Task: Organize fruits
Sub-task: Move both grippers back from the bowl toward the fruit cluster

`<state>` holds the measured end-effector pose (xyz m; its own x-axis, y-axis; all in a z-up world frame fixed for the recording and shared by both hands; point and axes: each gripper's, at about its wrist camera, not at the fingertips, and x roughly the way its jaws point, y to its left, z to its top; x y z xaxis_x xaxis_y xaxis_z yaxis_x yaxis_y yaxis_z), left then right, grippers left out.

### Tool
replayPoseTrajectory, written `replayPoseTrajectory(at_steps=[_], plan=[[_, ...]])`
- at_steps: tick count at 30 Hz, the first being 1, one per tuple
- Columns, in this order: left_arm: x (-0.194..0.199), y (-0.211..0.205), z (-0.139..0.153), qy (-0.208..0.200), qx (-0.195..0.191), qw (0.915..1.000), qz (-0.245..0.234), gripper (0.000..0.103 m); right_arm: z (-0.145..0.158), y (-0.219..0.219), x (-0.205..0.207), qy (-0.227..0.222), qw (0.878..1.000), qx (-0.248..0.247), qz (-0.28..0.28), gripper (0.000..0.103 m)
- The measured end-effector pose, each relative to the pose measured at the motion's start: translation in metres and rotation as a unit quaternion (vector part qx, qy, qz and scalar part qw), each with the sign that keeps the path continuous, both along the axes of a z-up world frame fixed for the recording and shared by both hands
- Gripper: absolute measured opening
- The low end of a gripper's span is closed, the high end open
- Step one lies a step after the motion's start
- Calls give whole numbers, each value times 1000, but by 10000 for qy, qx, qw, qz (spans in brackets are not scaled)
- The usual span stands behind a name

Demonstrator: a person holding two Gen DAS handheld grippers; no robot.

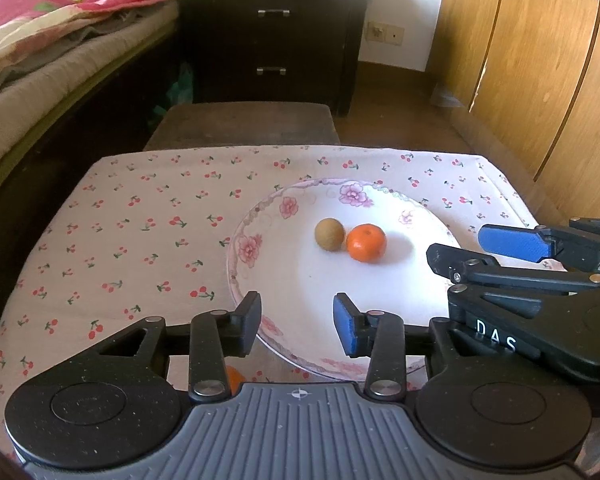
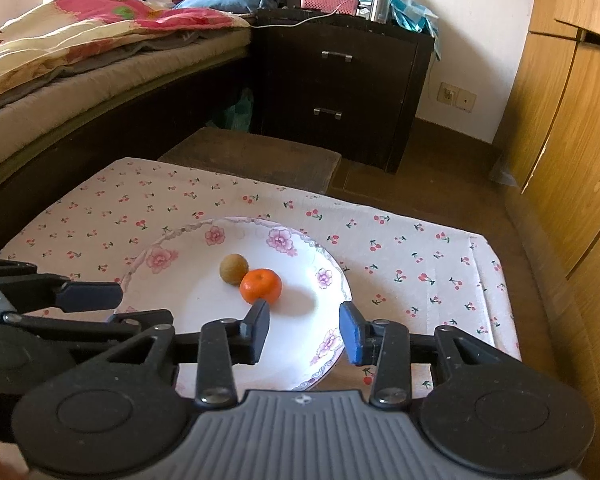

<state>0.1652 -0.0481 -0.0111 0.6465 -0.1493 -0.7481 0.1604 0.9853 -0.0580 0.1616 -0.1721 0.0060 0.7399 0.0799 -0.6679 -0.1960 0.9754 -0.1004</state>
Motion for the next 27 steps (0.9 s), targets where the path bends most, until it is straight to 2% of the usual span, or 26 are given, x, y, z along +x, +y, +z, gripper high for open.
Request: replayPoseTrajectory(at_steps=[9, 27], plan=[[-13, 0, 11, -118, -57, 9999, -65, 51, 12, 1, -18, -201, 9997, -117, 20, 40], [-49, 2, 18, -132, -102, 9998, -113, 51, 19, -1, -54, -149, 9999, -17, -33, 41]])
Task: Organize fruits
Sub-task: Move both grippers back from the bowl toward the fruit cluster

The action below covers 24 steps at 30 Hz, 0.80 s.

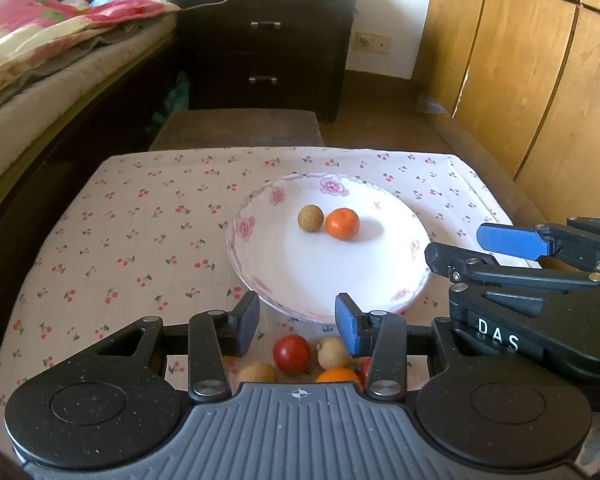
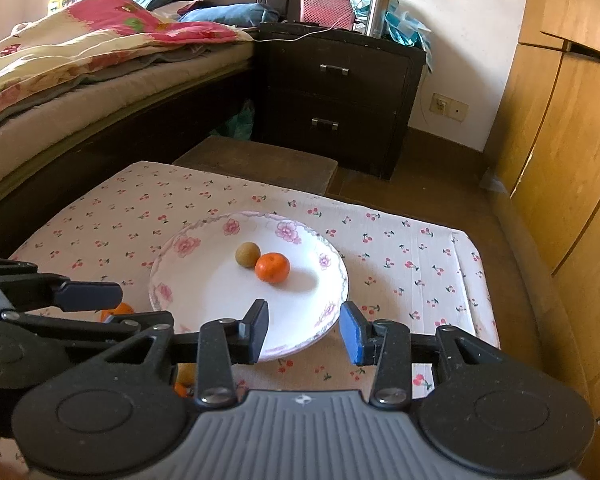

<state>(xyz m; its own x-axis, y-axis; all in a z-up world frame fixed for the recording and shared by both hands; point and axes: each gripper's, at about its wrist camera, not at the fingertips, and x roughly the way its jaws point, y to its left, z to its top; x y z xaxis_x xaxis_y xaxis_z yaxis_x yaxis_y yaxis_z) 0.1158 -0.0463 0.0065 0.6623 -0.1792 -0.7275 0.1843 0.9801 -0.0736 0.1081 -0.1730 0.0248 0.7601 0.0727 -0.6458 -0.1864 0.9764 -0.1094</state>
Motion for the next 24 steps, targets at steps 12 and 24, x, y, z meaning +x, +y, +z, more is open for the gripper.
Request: replayPoseTrajectory(at_steps=[12, 24], plan=[[-26, 1, 3, -15, -38, 10000, -79, 51, -1, 0, -26, 52, 10000, -11, -36, 41], [-36, 2, 1, 14, 13, 10000, -84, 51, -3, 2, -33, 167, 9998, 9, -47, 41]])
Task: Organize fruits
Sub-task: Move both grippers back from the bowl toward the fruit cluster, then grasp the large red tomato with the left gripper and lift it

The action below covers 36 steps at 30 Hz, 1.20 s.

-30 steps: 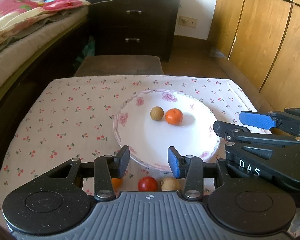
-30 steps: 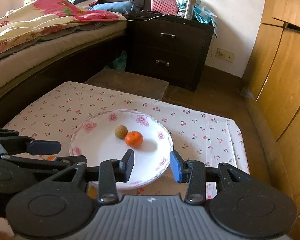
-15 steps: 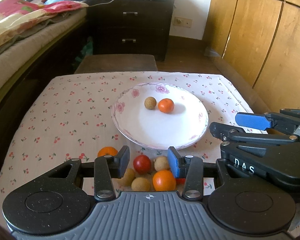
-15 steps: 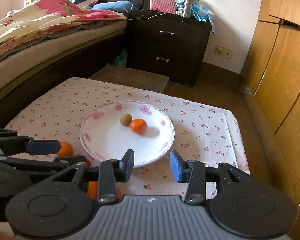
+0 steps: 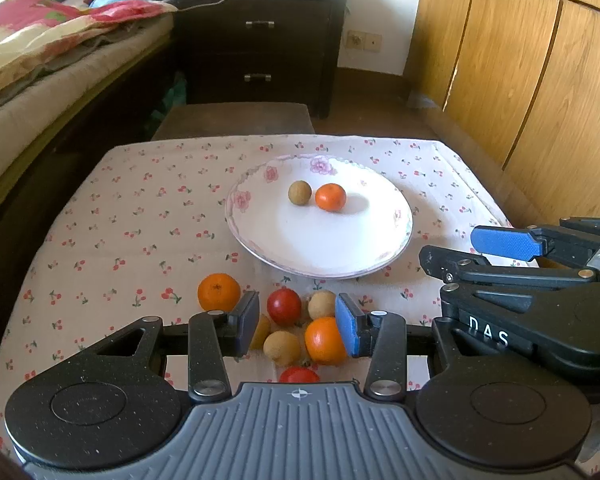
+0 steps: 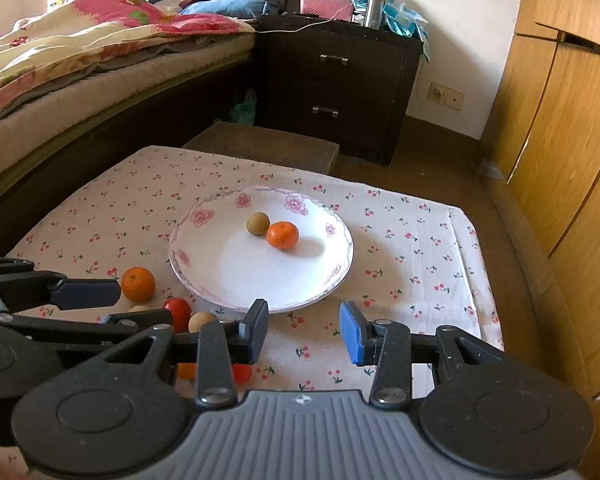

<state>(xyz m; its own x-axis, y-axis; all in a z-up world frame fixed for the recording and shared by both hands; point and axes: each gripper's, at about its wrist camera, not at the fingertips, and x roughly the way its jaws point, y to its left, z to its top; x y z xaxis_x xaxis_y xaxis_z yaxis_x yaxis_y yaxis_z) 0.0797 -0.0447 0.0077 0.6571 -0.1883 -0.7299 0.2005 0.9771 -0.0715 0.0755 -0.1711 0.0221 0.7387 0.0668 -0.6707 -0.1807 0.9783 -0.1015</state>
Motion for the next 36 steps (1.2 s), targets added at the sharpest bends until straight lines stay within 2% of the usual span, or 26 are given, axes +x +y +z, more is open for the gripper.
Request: replayPoseTrajectory(at_steps=[5, 12, 20, 26, 30, 32, 36], plan=[[-3, 3, -6, 148, -113, 9998, -13, 55, -6, -6, -2, 214, 9996, 173, -8, 42], [-4, 5, -14, 361, -216, 9991, 9, 55, -8, -20, 0, 337, 9989, 283, -147, 43], [-6, -2, -33, 687, -137, 9975, -104, 54, -8, -35, -2, 461, 9978, 431, -221, 45], [-2, -8, -48, 775, 63, 9970, -68, 52, -10, -37, -3, 511, 9974, 471, -169, 46], [-4, -10, -49, 680, 240, 9974, -71, 47, -11, -35, -3, 526, 9974, 457, -158, 46], [-4, -8, -48, 681, 236, 9974, -67, 38, -11, -33, -3, 503, 9976, 450, -131, 46], [-6, -5, -47, 696, 182, 9974, -83, 37, -10, -28, -3, 480, 9979, 431, -60, 47]])
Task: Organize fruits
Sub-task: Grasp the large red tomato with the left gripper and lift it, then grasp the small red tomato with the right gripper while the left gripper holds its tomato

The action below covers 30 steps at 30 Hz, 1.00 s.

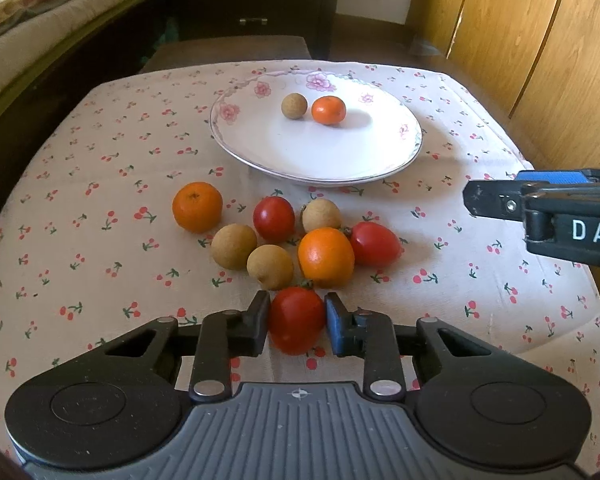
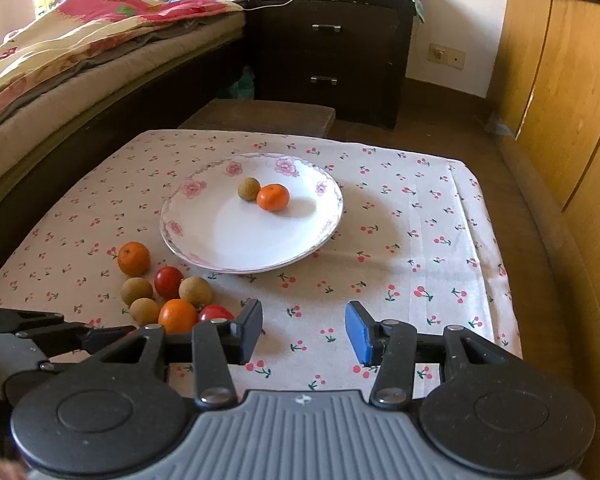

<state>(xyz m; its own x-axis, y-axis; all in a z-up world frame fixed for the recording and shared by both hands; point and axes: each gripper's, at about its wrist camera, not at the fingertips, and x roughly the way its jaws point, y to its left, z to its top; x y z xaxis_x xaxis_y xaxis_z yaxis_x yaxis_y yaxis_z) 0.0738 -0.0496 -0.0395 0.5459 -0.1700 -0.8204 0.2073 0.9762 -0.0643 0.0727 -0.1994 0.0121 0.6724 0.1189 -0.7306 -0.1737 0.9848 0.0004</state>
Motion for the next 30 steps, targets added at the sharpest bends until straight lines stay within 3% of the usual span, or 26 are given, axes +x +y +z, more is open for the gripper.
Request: replayPoseTrajectory(at_steps=[14, 24, 30], plan=[[-4, 12, 6, -3, -121, 9999, 19, 37, -6, 11, 4, 98, 9998, -61, 159, 47], [-3, 35, 3, 101, -270, 9994, 177, 37, -23, 12, 22, 604, 9969, 464, 173, 47], [-3, 41, 2, 144, -355, 9991, 196, 37, -30, 19, 31, 719, 9960, 405, 338, 47]])
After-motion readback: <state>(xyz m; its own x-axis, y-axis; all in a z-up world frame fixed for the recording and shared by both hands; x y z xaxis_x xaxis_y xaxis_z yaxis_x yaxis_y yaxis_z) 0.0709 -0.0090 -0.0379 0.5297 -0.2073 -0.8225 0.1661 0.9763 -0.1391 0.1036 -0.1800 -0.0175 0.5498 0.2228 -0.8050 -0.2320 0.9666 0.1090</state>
